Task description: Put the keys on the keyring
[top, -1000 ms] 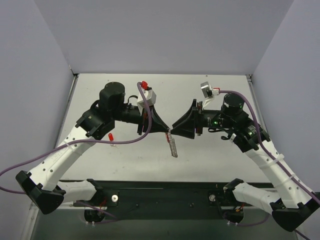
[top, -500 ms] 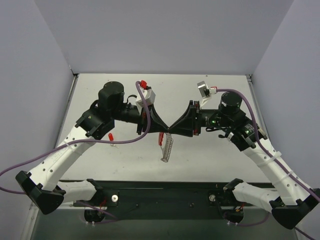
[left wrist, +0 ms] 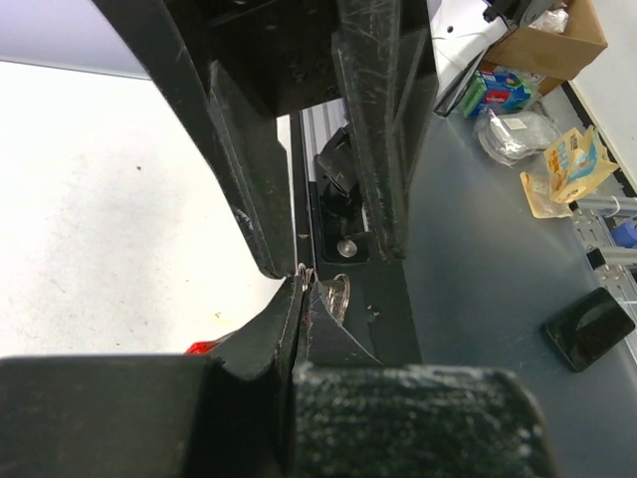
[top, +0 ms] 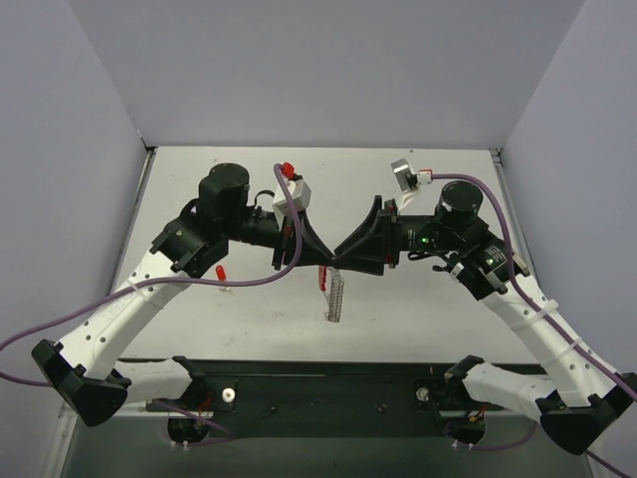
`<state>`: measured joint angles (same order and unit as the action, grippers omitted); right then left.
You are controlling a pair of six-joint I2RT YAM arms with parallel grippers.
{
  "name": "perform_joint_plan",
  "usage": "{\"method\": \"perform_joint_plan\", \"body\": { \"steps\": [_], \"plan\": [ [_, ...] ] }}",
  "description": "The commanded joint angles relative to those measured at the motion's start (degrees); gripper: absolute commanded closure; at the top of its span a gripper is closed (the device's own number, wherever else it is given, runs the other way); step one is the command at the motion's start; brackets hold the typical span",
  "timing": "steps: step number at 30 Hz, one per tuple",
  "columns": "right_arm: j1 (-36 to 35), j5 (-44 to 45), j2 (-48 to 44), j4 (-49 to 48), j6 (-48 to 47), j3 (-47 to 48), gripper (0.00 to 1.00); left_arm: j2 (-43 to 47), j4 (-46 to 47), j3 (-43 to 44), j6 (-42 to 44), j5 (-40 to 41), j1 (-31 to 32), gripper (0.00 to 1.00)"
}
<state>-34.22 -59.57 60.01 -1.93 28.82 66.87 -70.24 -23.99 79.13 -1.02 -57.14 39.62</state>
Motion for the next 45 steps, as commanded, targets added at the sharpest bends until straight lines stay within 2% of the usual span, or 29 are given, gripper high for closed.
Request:
{"method": "perform_joint_plan", "body": {
  "steps": [1,4,10,18,22,26,29,31,32,34,35,39,45],
  "plan": [
    [-0.41,-0.46,-0.51,0.35,-2.89,2.03,0.52,2.21,2.28,1.82,0.67,0.45,-0.68,1.00],
    [-0.41,0.77,-0.94,1.32,-3.50,1.95,0.54,2.56,3.68,1.20,-0.48,0.19,-0.86,1.00],
    [-0.41,1.47,-0.60,1.23,-3.07,1.77,0.64,2.91,4.39,0.93,-1.00,-0.42,-0.94,1.00],
    [-0.41,1.39,-0.07,-1.49,-0.52,1.59,0.83,2.74,5.53,0.06,-2.32,-1.83,-0.94,1.00],
    [-0.41,0.86,0.46,-1.23,-0.34,1.51,0.83,3.09,7.37,-0.38,-3.55,-2.09,-0.94,1.00],
    [-0.59,-0.10,0.72,-1.23,-0.60,1.86,1.00,2.91,8.87,-0.82,-4.96,-2.53,-0.86,1.00],
    [-0.67,0.50,0.55,-1.05,-1.13,1.60,1.00,2.83,9.49,-1.26,-5.40,-2.27,-0.94,1.00],
    [-0.59,1.73,-0.24,-0.71,-1.66,1.25,1.00,3.00,8.96,-1.44,-5.31,-1.66,-0.94,0.93],
    [-0.59,2.00,-0.24,-0.62,-1.75,1.16,1.00,3.26,7.91,-1.44,-4.79,-0.35,-0.94,0.80],
    [-0.50,2.53,-0.50,-0.53,-2.01,1.07,1.00,4.05,6.68,-1.44,-3.74,1.67,-1.12,0.63],
    [-0.59,2.53,-0.42,-0.61,-2.01,1.07,1.00,4.40,5.72,-1.44,-3.03,2.12,-1.55,0.51],
    [-0.59,2.44,-0.42,-0.44,-2.19,1.07,1.00,7.21,5.53,-2.23,-2.68,4.24,-3.22,0.37],
    [-0.59,1.48,-0.15,-0.61,-2.54,1.42,1.00,8.72,12.11,-5.83,-8.29,2.40,-7.44,0.29]
  ]
}}
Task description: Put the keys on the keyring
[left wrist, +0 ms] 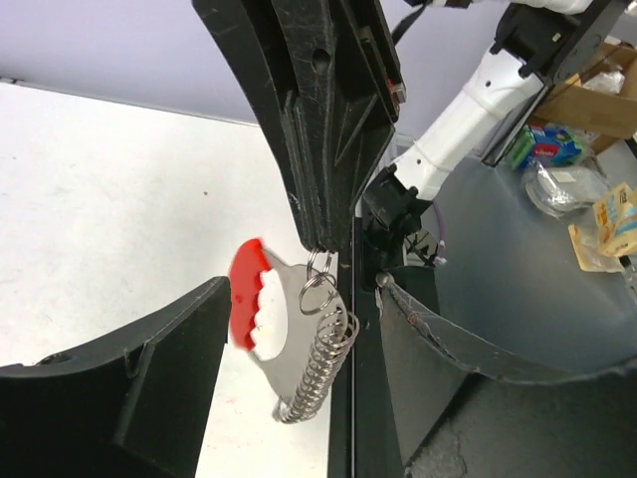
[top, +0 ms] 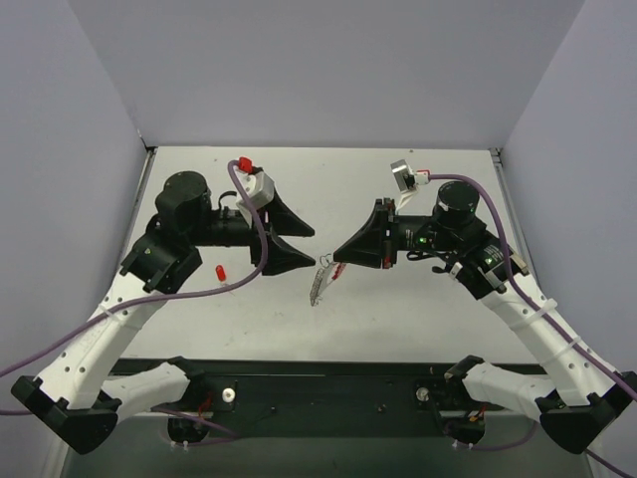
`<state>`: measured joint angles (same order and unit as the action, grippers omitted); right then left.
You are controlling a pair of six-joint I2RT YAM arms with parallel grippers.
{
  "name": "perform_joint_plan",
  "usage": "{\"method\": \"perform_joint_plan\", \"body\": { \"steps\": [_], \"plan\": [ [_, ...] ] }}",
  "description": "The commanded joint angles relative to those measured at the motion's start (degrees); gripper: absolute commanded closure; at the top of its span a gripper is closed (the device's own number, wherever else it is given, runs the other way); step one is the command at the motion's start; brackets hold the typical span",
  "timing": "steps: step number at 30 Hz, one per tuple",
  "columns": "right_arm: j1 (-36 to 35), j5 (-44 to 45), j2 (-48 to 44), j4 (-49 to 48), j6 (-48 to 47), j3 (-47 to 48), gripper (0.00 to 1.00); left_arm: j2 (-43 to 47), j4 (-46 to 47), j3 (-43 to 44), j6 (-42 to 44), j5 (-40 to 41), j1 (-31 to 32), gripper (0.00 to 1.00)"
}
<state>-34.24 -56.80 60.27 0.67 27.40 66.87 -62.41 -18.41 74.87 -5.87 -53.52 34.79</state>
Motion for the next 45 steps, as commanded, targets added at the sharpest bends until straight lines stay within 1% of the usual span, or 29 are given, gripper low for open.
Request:
{"method": "perform_joint_plan", "body": {
  "steps": [1,3,4,7,10,11,13,15,16,17,18,22,26,28,31,34,35,36,37,42,45],
  "plan": [
    [-0.57,-1.91,-0.50,-3.30,-1.21,1.51,1.00,0.45,8.64,-1.74,-5.80,-3.59,-3.14,0.29],
    [-0.57,-2.79,-0.33,-3.39,-1.56,1.60,1.00,-0.95,11.54,-2.45,-8.27,-8.33,-4.19,0.29],
    [-0.57,-3.49,-0.42,-3.39,-2.25,1.60,1.00,-1.39,14.60,-2.62,-10.72,-9.84,-4.20,0.29],
    [-0.57,-6.47,0.02,-2.78,-4.27,1.94,1.00,-2.62,16.48,-2.28,-12.06,-12.49,-4.20,0.29],
    [-0.56,-9.11,1.42,2.40,-7.44,4.84,1.00,-3.07,15.69,-1.39,-10.57,-13.72,-4.20,0.29],
    [-0.57,-10.69,1.95,5.89,-9.97,5.89,1.00,-3.07,15.69,-1.31,-10.48,-13.81,-4.20,0.29],
    [-0.56,-11.58,3.44,9.60,-12.44,8.88,1.00,-3.15,15.08,-0.96,-9.95,-14.42,-4.20,0.30],
    [-0.48,-10.36,4.06,13.39,-15.09,10.11,1.00,-3.94,14.11,-0.17,-9.78,-15.21,-4.11,0.33],
    [-0.48,-9.66,3.98,13.66,-15.44,10.29,1.00,-4.38,13.06,0.18,-9.69,-15.82,-3.94,0.35],
    [-0.30,-9.13,3.72,13.66,-15.71,10.21,1.00,-5.08,12.62,0.27,-9.78,-16.26,-3.59,0.41],
    [-0.30,-7.47,3.63,13.66,-15.80,10.30,1.00,-5.35,12.27,0.45,-9.60,-16.88,-3.24,0.42],
    [0.40,-2.98,3.10,13.75,-15.80,10.74,1.00,-5.18,8.06,1.33,-7.50,-16.36,-1.30,0.45],
    [0.49,-0.43,2.75,13.31,-16.06,12.22,1.00,-5.26,3.65,1.86,-4.51,-13.37,-0.33,0.45],
    [0.49,1.50,2.75,13.13,-16.06,12.58,1.00,-5.61,2.69,1.94,-4.15,-13.37,-0.16,0.52],
    [0.49,2.48,2.66,12.78,-15.88,12.93,1.00,-6.05,0.67,2.73,-3.19,-12.67,0.37,0.56],
    [0.49,2.13,2.75,11.82,-15.45,13.28,1.00,-6.06,-1.27,2.91,-1.52,-9.42,0.55,0.55],
    [0.49,2.13,2.75,11.73,-15.36,13.28,1.00,-5.79,-1.53,3.00,-1.25,-8.72,0.55,0.52],
    [0.58,1.95,2.75,11.73,-15.36,13.37,1.00,-5.62,-1.62,3.00,-1.08,-6.53,0.55,0.47],
    [0.58,1.78,2.75,11.73,-15.27,13.29,1.00,-5.53,-1.54,3.09,-1.07,-5.73,0.55,0.39],
    [0.49,2.30,2.22,11.37,-15.18,12.85,1.00,-6.84,-0.22,3.35,-1.77,-6.42,0.63,0.38],
    [0.58,2.56,2.04,11.20,-15.09,12.76,1.00,-6.67,0.22,3.09,-1.34,-5.29,0.55,0.39]
  ]
}}
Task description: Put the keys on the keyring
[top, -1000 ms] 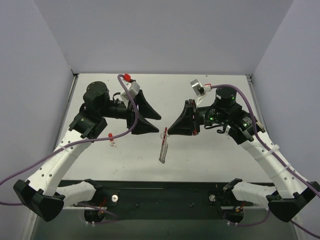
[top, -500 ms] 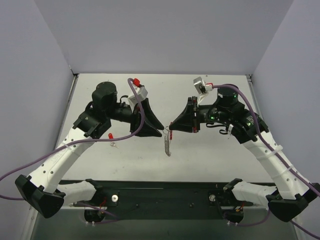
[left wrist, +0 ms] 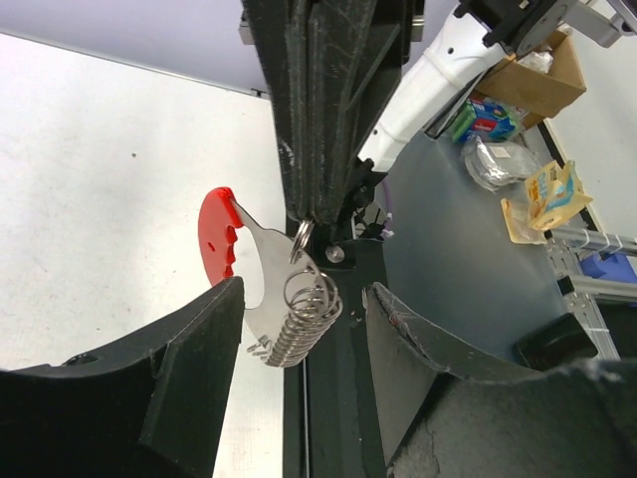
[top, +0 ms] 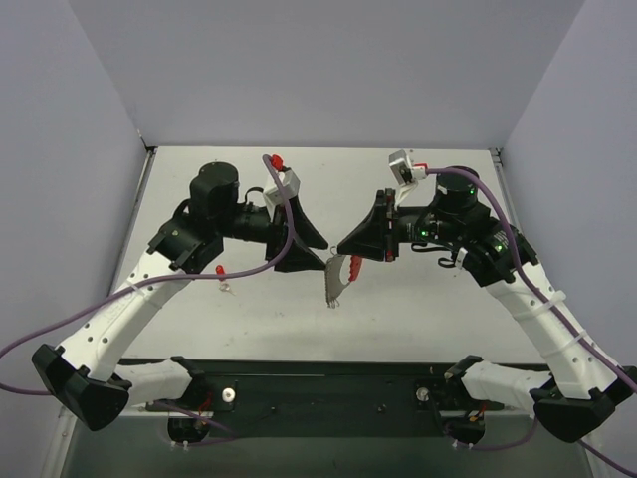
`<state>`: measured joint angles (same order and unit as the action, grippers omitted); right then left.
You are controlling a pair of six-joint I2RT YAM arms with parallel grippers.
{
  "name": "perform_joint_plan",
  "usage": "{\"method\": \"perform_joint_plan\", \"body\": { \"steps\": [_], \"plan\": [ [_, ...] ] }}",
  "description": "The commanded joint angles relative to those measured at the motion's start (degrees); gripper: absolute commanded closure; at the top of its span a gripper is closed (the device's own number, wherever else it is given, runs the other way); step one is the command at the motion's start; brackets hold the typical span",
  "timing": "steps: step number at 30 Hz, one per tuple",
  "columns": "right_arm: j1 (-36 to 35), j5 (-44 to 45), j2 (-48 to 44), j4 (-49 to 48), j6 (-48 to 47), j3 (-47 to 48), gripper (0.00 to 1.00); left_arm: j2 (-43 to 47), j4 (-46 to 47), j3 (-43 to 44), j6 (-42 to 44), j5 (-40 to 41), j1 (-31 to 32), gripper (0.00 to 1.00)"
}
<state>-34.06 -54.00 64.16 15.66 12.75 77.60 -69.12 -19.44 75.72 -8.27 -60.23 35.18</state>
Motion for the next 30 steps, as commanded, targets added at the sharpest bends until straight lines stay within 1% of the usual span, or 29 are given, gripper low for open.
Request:
{"method": "perform_joint_plan", "body": {
  "steps": [1,5,7,11,14,19,22,23,25,30],
  "plan": [
    [0.31,-0.23,-1.93,-3.80,-0.45,1.94,1.00,0.48,1.25,1.97,1.24,2.39,0.15,0.39],
    [0.31,-1.37,-1.67,-3.88,-0.62,2.11,1.00,3.46,3.79,0.48,1.16,6.87,-0.02,0.39],
    [0.31,-2.60,-1.67,-3.88,-0.71,2.11,1.00,3.82,5.64,0.39,0.28,6.61,-0.29,0.41],
    [0.40,-4.36,-1.32,-3.97,-0.71,2.29,1.00,2.68,8.27,1.18,-1.65,2.76,-0.37,0.44],
    [0.31,-4.54,-1.49,-4.06,-0.71,2.11,1.00,1.28,10.47,1.44,-3.50,0.30,-0.37,0.44],
    [0.31,-4.19,-1.50,-4.50,-0.36,2.20,1.00,-0.31,12.41,1.80,-5.17,-1.38,0.24,0.44],
    [0.31,-4.19,-1.50,-4.94,-0.10,2.11,1.00,-1.01,12.76,2.06,-5.35,-1.47,0.68,0.48],
    [0.40,-4.10,-1.58,-5.02,-0.10,2.11,1.00,-1.28,12.76,2.15,-5.44,-1.56,0.94,0.53],
    [0.31,-3.66,-1.58,-5.20,-0.01,2.03,1.00,-1.63,12.94,2.24,-5.44,-1.56,1.21,0.57],
    [0.31,-3.13,-1.58,-5.47,0.08,1.76,1.00,-1.81,14.87,1.44,-6.67,-2.17,2.08,0.58]
  ]
}}
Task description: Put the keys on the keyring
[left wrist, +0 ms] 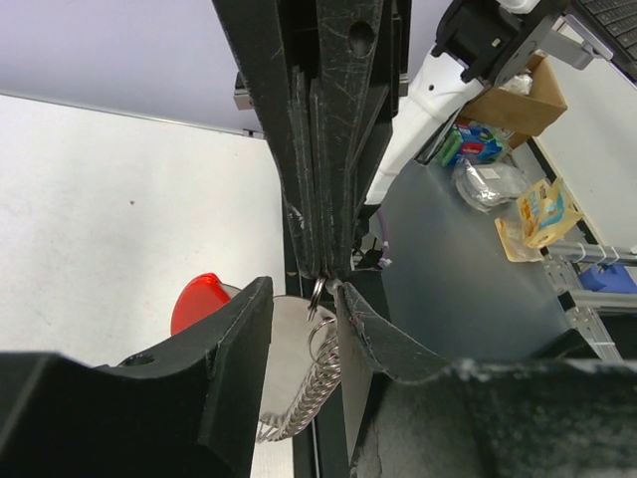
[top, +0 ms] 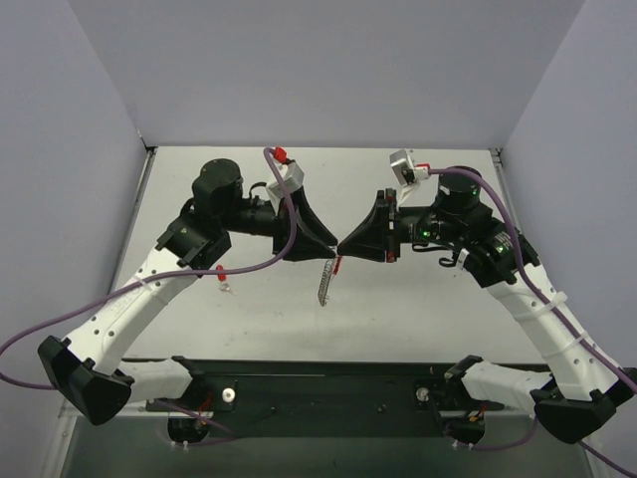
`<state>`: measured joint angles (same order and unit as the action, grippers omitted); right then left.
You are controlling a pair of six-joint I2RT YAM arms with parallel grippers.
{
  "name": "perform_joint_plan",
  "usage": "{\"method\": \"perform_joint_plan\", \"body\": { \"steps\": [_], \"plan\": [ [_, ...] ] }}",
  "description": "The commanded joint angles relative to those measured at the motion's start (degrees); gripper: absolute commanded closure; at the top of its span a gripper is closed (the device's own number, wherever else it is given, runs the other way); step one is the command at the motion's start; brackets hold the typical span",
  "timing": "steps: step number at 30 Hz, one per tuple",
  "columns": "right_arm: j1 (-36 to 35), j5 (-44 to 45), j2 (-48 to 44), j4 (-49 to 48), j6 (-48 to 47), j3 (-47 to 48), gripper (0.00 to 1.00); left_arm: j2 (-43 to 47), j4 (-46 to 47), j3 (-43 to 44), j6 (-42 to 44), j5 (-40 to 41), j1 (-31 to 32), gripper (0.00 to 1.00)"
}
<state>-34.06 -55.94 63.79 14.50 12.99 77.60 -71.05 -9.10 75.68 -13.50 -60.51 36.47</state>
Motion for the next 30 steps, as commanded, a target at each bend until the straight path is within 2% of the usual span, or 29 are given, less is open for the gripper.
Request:
{"method": "perform_joint_plan", "body": {
  "steps": [1,2,5,6,7,12,13,14,15,16,17,19,22,23,25,30],
  "plan": [
    [0.31,-1.10,-1.21,-4.39,-0.16,1.68,1.00,0.03,4.62,1.40,-1.53,-1.89,0.97,0.59],
    [0.31,-1.10,-1.21,-4.48,-0.25,1.59,1.00,0.03,4.80,1.49,-1.45,-1.98,1.06,0.62],
    [0.40,-0.92,-1.04,-4.66,-0.16,1.50,1.00,-0.15,4.53,1.84,-1.53,-2.16,1.15,0.84],
    [0.49,-0.92,-1.04,-4.83,-0.16,1.50,1.00,-0.15,4.36,2.01,-1.53,-2.07,1.15,0.97],
    [0.40,-0.84,-1.04,-4.83,-0.25,1.50,1.00,-0.23,4.10,2.02,-1.45,-2.07,1.24,1.00],
    [0.58,0.57,-1.39,-5.27,0.10,1.41,1.00,0.12,2.86,2.54,-0.74,-1.36,1.15,1.00],
    [0.49,1.18,-1.74,-5.27,0.01,1.15,0.99,0.38,2.86,2.72,-0.57,-0.84,1.24,1.00],
    [0.66,2.75,-2.00,-5.19,-0.07,0.89,0.93,0.47,2.52,2.81,-0.57,-0.49,1.24,1.00],
    [0.75,3.55,-2.44,-5.19,-0.42,0.62,0.85,0.64,2.16,2.98,-0.30,0.12,1.24,1.00],
    [0.84,4.26,-3.22,-5.10,-0.60,0.18,0.60,1.17,1.64,3.42,0.39,1.70,1.24,1.00],
    [1.36,6.00,-3.75,-5.27,-0.60,0.01,0.48,1.35,-0.11,3.68,0.92,2.58,1.24,1.00],
    [1.81,7.33,-5.33,-5.54,-0.60,-0.78,0.29,1.96,-1.70,4.56,2.33,5.21,1.41,1.00],
    [2.69,8.22,-6.22,-6.15,-0.25,-1.14,0.23,2.31,-5.73,5.88,3.99,10.65,1.85,1.00],
    [2.95,8.13,-6.22,-6.24,0.01,-0.96,0.23,2.14,-9.75,7.71,5.14,12.42,2.98,1.00],
    [3.91,6.65,-5.61,-6.50,1.15,-0.70,0.22,1.70,-13.82,9.83,8.03,17.67,4.31,1.00],
    [4.27,3.13,-3.50,-6.94,1.95,0.53,0.24,0.30,-21.56,15.10,10.24,21.57,6.33,1.00]
  ]
}}
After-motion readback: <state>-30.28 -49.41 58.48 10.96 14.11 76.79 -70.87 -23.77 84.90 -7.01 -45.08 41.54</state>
